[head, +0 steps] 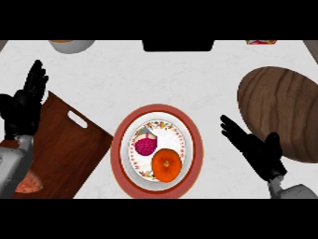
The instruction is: Pick the squash from the plate and place it in the bowl
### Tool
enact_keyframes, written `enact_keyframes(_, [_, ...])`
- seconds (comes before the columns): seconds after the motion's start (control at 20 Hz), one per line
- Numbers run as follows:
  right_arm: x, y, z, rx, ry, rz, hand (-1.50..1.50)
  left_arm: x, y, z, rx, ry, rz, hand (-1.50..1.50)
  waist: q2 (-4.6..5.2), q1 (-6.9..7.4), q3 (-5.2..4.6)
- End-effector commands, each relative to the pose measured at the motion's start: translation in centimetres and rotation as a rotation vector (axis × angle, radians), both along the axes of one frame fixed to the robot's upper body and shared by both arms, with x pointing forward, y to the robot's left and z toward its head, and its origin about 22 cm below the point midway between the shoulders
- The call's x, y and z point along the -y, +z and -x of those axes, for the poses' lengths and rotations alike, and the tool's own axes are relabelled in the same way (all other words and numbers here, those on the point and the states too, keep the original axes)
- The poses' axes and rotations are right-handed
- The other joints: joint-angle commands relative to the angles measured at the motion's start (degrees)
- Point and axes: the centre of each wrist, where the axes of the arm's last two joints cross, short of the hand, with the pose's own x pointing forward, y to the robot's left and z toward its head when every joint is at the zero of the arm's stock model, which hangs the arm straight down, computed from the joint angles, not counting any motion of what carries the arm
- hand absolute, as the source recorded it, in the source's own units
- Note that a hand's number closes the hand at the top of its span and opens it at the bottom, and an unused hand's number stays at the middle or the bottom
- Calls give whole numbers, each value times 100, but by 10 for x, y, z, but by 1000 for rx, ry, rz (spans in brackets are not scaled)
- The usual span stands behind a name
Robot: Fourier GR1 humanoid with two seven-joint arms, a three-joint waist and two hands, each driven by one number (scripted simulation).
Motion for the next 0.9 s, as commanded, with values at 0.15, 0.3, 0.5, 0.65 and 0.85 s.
enact_keyframes(0.15, [-24,114,-29,589,-99,45,150,-12,-2,9,-21,3,-23,0,-81,76,52])
enact_keyframes(0.3, [46,110,-33,483,-91,707,150,-10,-13,13,-55,13,-19,0,-162,-151,-244])
enact_keyframes(0.5, [22,89,-2,473,-475,612,-150,-27,-19,25,-88,57,2,0,-216,-464,2])
enact_keyframes(0.65, [-16,86,33,551,-435,628,-150,-32,-18,29,-89,58,17,0,-184,-419,10])
enact_keyframes(0.85, [-49,86,73,522,-440,661,-150,-35,-6,33,-79,32,12,0,-156,-277,18])
